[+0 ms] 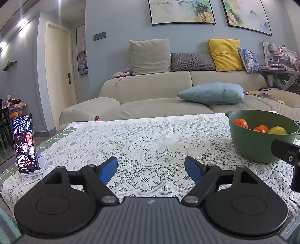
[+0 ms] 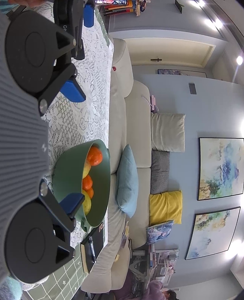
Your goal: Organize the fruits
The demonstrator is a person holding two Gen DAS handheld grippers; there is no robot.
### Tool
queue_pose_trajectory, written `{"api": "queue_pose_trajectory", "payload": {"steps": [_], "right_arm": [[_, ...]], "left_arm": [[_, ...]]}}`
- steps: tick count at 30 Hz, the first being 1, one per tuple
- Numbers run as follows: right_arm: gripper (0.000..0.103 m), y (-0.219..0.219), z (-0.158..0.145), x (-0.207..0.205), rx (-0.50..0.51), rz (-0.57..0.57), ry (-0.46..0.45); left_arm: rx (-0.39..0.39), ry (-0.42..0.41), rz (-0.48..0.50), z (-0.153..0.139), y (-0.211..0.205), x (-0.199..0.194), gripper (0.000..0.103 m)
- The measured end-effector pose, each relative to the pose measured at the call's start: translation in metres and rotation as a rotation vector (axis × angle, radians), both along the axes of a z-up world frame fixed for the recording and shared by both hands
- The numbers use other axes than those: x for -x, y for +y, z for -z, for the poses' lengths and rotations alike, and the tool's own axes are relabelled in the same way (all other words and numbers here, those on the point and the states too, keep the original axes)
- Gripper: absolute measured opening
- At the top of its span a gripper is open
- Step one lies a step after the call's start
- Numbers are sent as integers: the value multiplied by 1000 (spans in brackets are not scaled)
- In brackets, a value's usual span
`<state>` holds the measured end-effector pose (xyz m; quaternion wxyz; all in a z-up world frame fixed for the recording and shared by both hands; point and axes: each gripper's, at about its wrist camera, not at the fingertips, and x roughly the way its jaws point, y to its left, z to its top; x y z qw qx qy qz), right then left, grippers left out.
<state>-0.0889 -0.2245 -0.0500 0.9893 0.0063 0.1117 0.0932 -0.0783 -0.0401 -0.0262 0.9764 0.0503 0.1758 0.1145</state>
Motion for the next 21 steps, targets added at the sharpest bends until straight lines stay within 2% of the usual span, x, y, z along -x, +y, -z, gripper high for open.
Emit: {"api": "queue_pose_trajectory", "payload": {"steps": [21], "right_arm": [[99,-2,1,-2,-14,-5,15]], "left_arm": [[11,20,4,1,-1,-3,95]]}}
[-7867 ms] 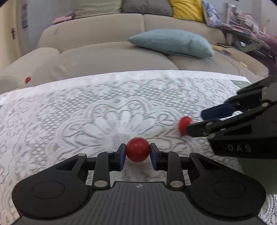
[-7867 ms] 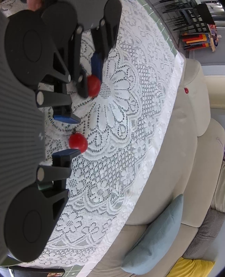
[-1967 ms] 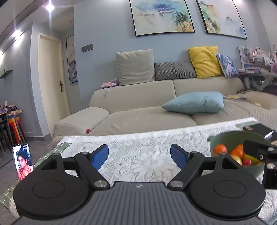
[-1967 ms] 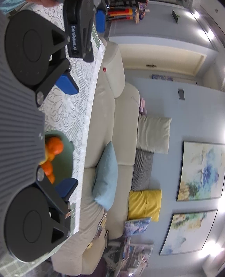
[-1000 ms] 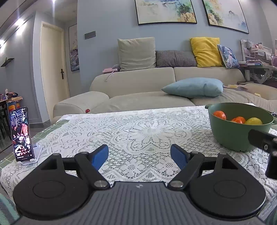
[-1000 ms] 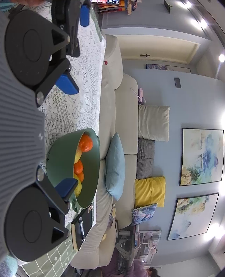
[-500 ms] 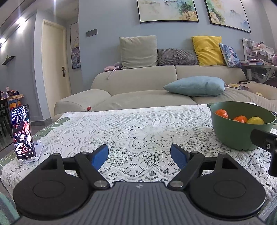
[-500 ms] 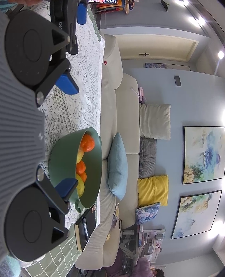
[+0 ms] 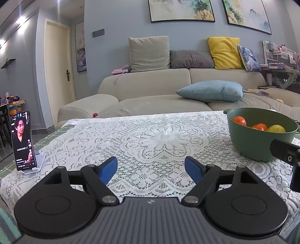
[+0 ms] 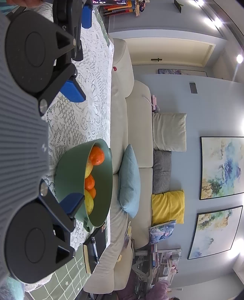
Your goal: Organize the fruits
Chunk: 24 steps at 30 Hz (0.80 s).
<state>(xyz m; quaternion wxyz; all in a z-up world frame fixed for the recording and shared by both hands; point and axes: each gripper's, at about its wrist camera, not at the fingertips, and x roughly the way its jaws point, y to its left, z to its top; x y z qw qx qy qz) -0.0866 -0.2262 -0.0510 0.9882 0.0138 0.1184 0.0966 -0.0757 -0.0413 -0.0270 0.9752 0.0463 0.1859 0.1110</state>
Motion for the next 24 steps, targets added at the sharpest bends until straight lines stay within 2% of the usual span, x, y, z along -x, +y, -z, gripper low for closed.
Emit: {"api": "queue_pose_trajectory", "payload": {"steps": [24], "right_arm": [[99,0,3,0,2,-6,15]], "left_arm": [[29,8,-19,-3,3,1,95]]}}
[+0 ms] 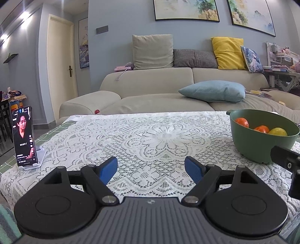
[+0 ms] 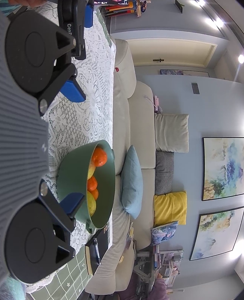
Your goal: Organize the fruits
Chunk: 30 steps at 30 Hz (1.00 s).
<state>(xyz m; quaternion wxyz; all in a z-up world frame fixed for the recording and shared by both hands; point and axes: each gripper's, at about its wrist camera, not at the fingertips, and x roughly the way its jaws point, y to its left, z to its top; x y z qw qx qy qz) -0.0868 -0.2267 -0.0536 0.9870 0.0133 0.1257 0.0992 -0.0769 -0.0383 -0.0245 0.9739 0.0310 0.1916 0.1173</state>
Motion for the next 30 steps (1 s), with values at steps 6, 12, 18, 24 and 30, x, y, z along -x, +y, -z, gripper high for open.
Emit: {"api": "queue_pose_trajectory", "payload": {"steps": [6,12,18,24,30], "right_arm": [[99,0,0,0,-1,0,1],[99,1,1,0,3,-8,4],[99,2,2,-1,5,-12,6],[99,3,3,-1,7,-17,7],[99,4,3,-1,7,-18,8]], "left_arm": [[4,4,2,0,0,1,95],[5,6,3,0,0,1,95],[9,4,1,-1,2,0,95],[10,5,1,-1,2,0,95],[13,5,0,-1,2,0,95]]}}
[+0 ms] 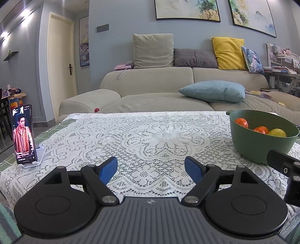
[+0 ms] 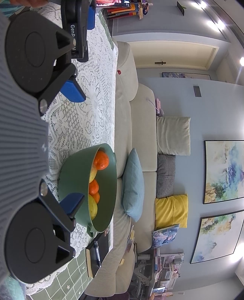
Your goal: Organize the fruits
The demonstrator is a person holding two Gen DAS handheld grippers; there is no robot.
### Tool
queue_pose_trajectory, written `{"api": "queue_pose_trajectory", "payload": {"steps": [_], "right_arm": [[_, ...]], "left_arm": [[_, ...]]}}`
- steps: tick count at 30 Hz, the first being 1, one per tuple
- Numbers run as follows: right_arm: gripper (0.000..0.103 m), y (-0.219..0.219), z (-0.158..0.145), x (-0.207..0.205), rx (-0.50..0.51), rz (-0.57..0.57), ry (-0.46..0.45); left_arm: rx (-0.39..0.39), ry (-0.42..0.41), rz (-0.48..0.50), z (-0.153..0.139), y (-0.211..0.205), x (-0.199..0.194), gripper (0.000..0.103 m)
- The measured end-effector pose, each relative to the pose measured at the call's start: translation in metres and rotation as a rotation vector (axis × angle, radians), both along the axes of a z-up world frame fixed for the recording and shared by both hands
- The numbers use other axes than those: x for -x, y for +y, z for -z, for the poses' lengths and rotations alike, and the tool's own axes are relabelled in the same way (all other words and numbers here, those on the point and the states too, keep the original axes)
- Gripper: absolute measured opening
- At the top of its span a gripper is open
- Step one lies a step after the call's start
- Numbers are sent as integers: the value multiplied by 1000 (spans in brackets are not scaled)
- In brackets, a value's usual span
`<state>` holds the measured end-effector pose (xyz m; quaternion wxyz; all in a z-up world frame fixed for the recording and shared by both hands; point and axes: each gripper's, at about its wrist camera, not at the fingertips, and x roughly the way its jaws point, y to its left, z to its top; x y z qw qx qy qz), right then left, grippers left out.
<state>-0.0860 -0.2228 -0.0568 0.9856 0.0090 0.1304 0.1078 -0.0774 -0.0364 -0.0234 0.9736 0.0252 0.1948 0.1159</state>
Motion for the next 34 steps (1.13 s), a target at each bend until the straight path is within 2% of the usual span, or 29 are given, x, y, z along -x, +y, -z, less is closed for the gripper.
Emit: {"api": "queue_pose_trajectory", "payload": {"steps": [34], "right_arm": [[99,3,2,-3,0,-12,21]], "left_arm": [[39,25,12,1,2,1,95]]}}
